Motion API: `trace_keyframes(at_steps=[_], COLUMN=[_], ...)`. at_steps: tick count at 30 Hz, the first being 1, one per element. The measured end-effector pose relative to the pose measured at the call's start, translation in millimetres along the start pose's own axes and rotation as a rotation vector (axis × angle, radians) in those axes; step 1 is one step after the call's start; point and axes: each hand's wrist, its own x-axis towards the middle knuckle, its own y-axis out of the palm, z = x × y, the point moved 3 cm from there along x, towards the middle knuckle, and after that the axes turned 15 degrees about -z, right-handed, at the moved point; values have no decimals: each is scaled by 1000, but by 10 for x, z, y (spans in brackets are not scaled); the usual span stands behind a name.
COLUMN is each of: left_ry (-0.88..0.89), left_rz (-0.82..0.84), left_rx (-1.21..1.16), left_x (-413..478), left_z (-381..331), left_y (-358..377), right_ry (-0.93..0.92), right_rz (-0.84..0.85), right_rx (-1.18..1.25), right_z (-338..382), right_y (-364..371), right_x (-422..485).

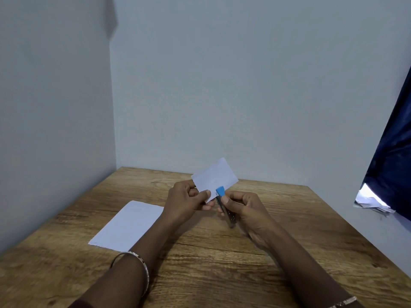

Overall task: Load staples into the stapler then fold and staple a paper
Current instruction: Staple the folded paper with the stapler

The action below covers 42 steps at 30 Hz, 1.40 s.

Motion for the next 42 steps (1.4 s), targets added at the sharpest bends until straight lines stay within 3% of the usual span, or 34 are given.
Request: trace_keyframes(at_steps=[26, 33, 42], left_ry=[5, -31, -66], left_rz=[51, 42, 17], left_rx=[-5, -20, -83], left_x=[-71, -79, -51], left_z=[-63, -73, -35], left_y=[17, 13, 14], right_ry=[-17, 88, 234], right_rz=[-157, -85, -190], right_rx=[-19, 38, 277], right_z=[-24, -51, -16], right_y=[20, 50, -8], right_x=[31, 1, 37])
